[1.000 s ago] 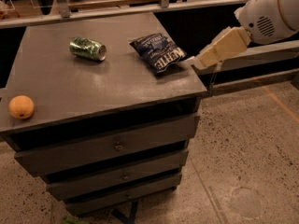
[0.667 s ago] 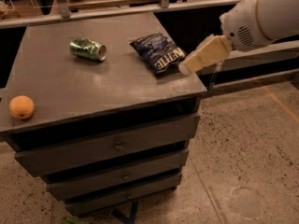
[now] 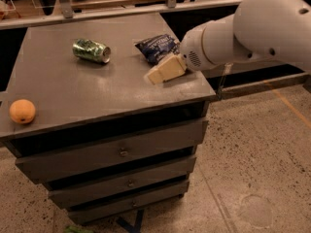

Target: Move green can near orange

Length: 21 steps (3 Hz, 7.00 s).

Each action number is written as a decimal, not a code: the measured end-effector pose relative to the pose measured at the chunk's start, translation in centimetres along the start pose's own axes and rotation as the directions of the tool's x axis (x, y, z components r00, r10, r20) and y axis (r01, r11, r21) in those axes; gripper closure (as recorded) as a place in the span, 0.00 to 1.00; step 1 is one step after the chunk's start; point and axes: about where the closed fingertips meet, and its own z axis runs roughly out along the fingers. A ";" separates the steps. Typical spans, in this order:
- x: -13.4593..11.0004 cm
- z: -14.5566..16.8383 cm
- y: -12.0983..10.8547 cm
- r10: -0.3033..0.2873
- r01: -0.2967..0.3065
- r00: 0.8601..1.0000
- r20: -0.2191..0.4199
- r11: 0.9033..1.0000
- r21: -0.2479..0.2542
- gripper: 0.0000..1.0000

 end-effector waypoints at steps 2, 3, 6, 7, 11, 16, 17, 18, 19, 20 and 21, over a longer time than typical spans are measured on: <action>-0.1 6.9 -2.3 0.134 -0.130 0.987 0.087 0.990 -0.050 0.00; -1.1 9.9 -2.8 0.166 -0.147 0.977 0.133 0.979 -0.137 0.00; -7.5 16.5 -1.8 0.082 -0.019 0.973 0.215 0.960 -0.278 0.00; -8.0 19.3 -1.6 0.076 -0.020 0.979 0.190 0.959 -0.282 0.00; -9.7 27.2 0.9 0.049 0.001 0.989 0.142 0.943 -0.333 0.00; -10.2 24.0 6.0 -0.067 0.132 0.982 0.174 0.908 -0.397 1.00; -9.5 20.9 8.1 -0.063 0.146 0.979 0.195 0.882 -0.448 1.00; -8.8 18.4 10.5 -0.081 0.162 0.980 0.182 0.853 -0.496 1.00; -8.8 16.7 12.7 -0.099 0.186 0.977 0.186 0.822 -0.539 1.00; -8.5 16.0 14.4 -0.103 0.191 0.978 0.183 0.798 -0.571 1.00; -7.4 17.9 17.1 -0.098 0.180 0.981 0.167 0.778 -0.602 1.00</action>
Offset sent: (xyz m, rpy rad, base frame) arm 0.1025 0.0309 -0.0520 0.2601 0.1011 0.0082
